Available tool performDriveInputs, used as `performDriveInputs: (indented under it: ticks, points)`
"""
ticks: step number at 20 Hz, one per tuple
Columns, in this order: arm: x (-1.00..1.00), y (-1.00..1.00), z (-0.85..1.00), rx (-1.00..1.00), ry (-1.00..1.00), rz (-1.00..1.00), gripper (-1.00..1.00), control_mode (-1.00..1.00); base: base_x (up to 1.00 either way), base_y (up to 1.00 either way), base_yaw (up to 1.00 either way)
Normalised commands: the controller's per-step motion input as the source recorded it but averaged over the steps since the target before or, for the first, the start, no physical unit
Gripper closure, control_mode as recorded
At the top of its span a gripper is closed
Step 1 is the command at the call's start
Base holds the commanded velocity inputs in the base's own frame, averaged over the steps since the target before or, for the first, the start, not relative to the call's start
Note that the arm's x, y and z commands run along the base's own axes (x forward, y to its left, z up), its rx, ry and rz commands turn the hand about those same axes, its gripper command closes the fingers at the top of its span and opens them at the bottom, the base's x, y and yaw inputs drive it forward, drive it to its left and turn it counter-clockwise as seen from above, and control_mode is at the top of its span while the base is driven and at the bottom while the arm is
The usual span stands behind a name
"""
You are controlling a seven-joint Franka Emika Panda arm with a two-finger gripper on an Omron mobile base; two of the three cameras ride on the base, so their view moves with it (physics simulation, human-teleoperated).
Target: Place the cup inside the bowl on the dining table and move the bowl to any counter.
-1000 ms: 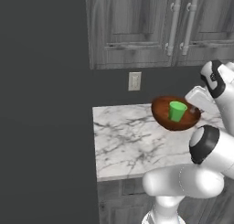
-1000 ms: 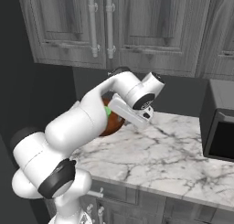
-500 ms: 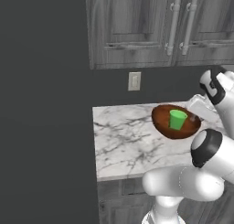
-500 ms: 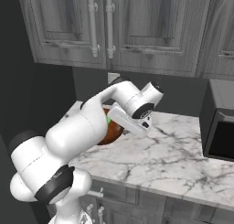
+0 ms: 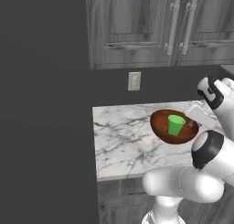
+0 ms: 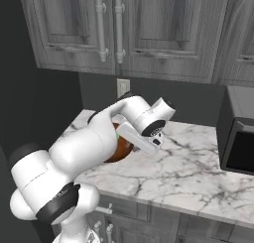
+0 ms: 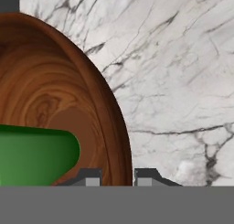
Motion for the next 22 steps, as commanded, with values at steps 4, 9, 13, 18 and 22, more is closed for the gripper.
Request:
performDriveInputs:
  ticks: [4, 9, 13, 18, 22]
  points:
    - [0.00, 0.12, -0.16, 0.00, -0.08, -0.01, 1.00, -1.00, 0.00, 0.00, 0.00]
    - [0.07, 0.21, -0.14, 0.00, -0.04, -0.02, 1.00, -1.00, 0.00, 0.00, 0.00]
    - [0.05, 0.18, -0.03, -0.03, 0.00, -0.02, 1.00, -1.00, 0.00, 0.00, 0.00]
    - [0.12, 0.15, 0.00, -0.08, 0.06, -0.01, 1.00, -1.00, 0.00, 0.00, 0.00]
    - [0.27, 0.09, -0.02, -0.08, 0.03, -0.02, 1.00, -1.00, 0.00, 0.00, 0.00]
